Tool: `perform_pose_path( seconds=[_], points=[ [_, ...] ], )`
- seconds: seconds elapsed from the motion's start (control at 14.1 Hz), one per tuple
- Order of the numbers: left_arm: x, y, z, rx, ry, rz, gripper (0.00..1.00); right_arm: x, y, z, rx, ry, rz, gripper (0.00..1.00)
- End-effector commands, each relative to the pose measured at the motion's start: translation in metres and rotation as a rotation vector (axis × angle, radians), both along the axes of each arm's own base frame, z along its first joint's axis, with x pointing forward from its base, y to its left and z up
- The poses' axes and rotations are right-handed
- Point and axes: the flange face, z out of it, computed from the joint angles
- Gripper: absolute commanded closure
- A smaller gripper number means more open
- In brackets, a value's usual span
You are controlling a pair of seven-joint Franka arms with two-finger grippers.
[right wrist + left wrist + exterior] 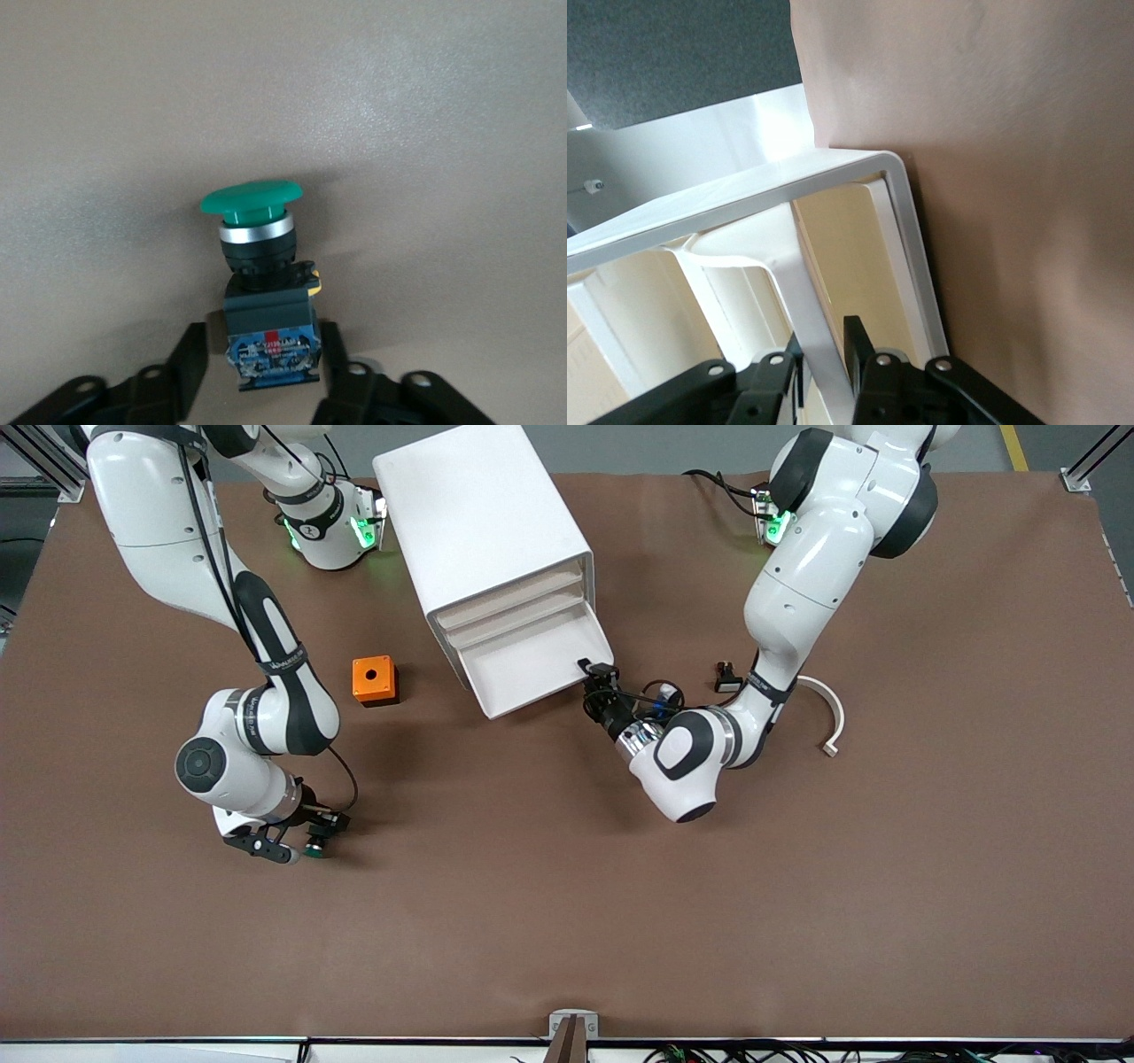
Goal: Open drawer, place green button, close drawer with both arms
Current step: 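Pull the drawer open with the left gripper while the right gripper lifts the button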
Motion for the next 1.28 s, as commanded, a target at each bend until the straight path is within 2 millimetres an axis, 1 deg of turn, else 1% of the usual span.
perform_pose_path(
  seconds=[0.0, 0.14, 0.21, 0.28, 0.35, 0.43, 0.5, 0.57, 0.64, 0.78, 0.85, 0.92, 0.99, 1.13, 1.2],
  points=[
    [0.012, 0.017, -0.007, 0.004, 0.025, 0.031, 0.79, 0.004, 0.003, 0.002, 0.003, 0.011, 0.021, 1.00],
    [0.016, 0.025, -0.012, 0.006, 0.028, 0.045, 0.77, 0.007, 0.005, 0.011, 0.008, 0.040, 0.020, 1.00],
    [0.018, 0.026, -0.011, 0.006, 0.026, 0.049, 0.76, 0.010, 0.007, 0.019, 0.012, 0.064, 0.018, 1.00],
    [0.019, 0.027, -0.011, 0.002, 0.023, 0.052, 0.69, 0.011, 0.008, 0.030, 0.017, 0.083, 0.016, 1.00],
    [0.021, 0.027, -0.009, -0.007, 0.012, 0.052, 0.45, 0.009, 0.016, 0.050, 0.023, 0.093, 0.009, 1.00],
    [0.022, 0.026, -0.008, -0.028, -0.003, 0.047, 0.14, 0.007, 0.028, 0.067, 0.026, 0.096, -0.014, 1.00],
    [0.028, 0.025, -0.001, -0.079, -0.049, 0.040, 0.05, 0.001, 0.050, 0.088, 0.025, 0.112, -0.050, 1.00],
    [0.036, 0.025, 0.008, -0.139, -0.102, 0.033, 0.01, -0.008, 0.074, 0.107, 0.020, 0.132, -0.089, 1.00],
    [0.042, 0.024, 0.016, -0.201, -0.153, 0.024, 0.01, -0.017, 0.097, 0.127, 0.017, 0.147, -0.140, 1.00],
    [0.058, 0.027, 0.032, -0.344, -0.278, -0.003, 0.01, -0.040, 0.147, 0.152, 0.001, 0.177, -0.234, 1.00],
    [0.063, 0.029, 0.037, -0.414, -0.342, -0.026, 0.01, -0.051, 0.170, 0.161, -0.005, 0.182, -0.278, 1.00],
    [0.075, 0.041, 0.040, -0.481, -0.423, -0.044, 0.01, -0.065, 0.198, 0.166, -0.014, 0.187, -0.324, 1.00],
    [0.084, 0.048, 0.049, -0.544, -0.502, -0.071, 0.01, -0.080, 0.227, 0.172, -0.022, 0.186, -0.362, 1.00],
    [0.097, 0.058, 0.073, -0.668, -0.650, -0.135, 0.01, -0.108, 0.277, 0.174, -0.040, 0.185, -0.438, 1.00],
    [0.101, 0.061, 0.086, -0.727, -0.726, -0.199, 0.01, -0.123, 0.299, 0.173, -0.048, 0.186, -0.470, 1.00]
  ],
)
